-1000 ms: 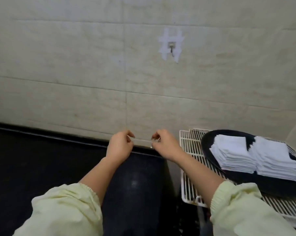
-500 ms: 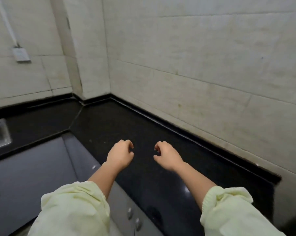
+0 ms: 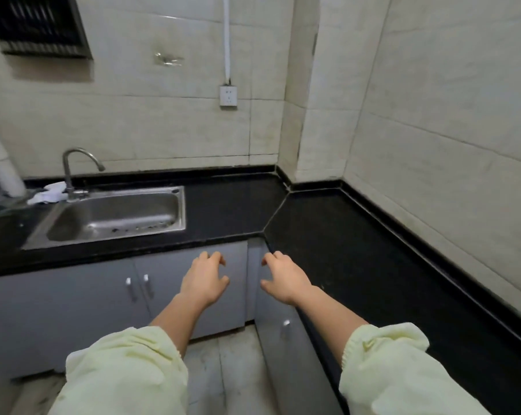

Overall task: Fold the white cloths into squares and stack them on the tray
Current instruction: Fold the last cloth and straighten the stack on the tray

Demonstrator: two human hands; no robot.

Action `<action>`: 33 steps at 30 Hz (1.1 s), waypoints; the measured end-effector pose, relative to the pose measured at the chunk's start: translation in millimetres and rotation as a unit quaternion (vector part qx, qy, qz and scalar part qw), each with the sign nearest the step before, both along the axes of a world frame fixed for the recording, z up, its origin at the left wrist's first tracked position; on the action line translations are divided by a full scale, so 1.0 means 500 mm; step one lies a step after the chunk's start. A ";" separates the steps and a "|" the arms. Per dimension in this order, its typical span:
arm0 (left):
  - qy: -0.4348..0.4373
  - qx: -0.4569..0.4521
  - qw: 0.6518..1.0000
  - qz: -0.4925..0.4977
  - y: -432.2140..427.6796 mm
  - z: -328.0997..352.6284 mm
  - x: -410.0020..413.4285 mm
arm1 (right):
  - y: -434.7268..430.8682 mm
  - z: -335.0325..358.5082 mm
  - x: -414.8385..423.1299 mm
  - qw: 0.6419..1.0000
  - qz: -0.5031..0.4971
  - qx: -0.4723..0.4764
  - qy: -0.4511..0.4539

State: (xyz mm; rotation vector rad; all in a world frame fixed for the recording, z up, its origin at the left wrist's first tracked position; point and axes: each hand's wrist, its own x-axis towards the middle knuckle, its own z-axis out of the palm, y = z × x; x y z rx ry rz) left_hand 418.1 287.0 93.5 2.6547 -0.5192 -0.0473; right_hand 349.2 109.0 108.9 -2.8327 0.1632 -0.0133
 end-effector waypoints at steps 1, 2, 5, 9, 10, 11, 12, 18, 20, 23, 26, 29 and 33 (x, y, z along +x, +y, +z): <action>0.001 0.001 1.000 0.017 0.018 -0.002 0.036 | 0.015 -0.005 0.048 1.000 0.017 -0.002 0.003; -0.001 0.001 0.999 0.035 0.037 -0.002 0.078 | 0.032 -0.006 0.103 0.999 0.034 -0.002 0.005; -0.006 0.004 0.996 0.085 0.086 -0.003 0.193 | 0.079 -0.008 0.245 0.998 0.065 0.006 0.014; -0.008 -0.006 0.992 0.129 0.142 -0.013 0.305 | 0.130 -0.012 0.399 0.994 0.110 -0.012 0.024; -0.006 -0.009 0.990 0.144 0.159 -0.016 0.328 | 0.146 -0.013 0.435 0.992 0.119 -0.015 0.026; -0.002 -0.010 0.987 0.158 0.178 -0.019 0.350 | 0.164 -0.014 0.469 0.991 0.129 -0.014 0.030; -0.002 -0.010 0.985 0.170 0.200 -0.020 0.373 | 0.186 -0.015 0.502 0.989 0.143 -0.013 0.034; -0.011 -0.016 0.972 0.235 0.341 -0.035 0.516 | 0.328 -0.032 0.685 0.977 0.209 -0.011 0.043; -0.012 -0.010 0.968 0.249 0.393 -0.044 0.563 | 0.379 -0.038 0.739 0.974 0.223 -0.012 0.045; -0.006 0.002 0.961 0.277 0.500 -0.063 0.669 | 0.488 -0.055 0.855 0.967 0.249 -0.003 0.051; -0.006 0.017 0.961 0.274 0.593 -0.077 0.778 | 0.589 -0.067 0.964 0.965 0.257 -0.002 0.048; 0.004 0.007 0.963 0.271 0.691 -0.087 0.900 | 0.695 -0.086 1.084 0.968 0.245 0.011 0.060; 0.024 -0.005 0.963 0.268 0.806 -0.103 1.047 | 0.817 -0.099 1.223 0.964 0.252 0.001 0.090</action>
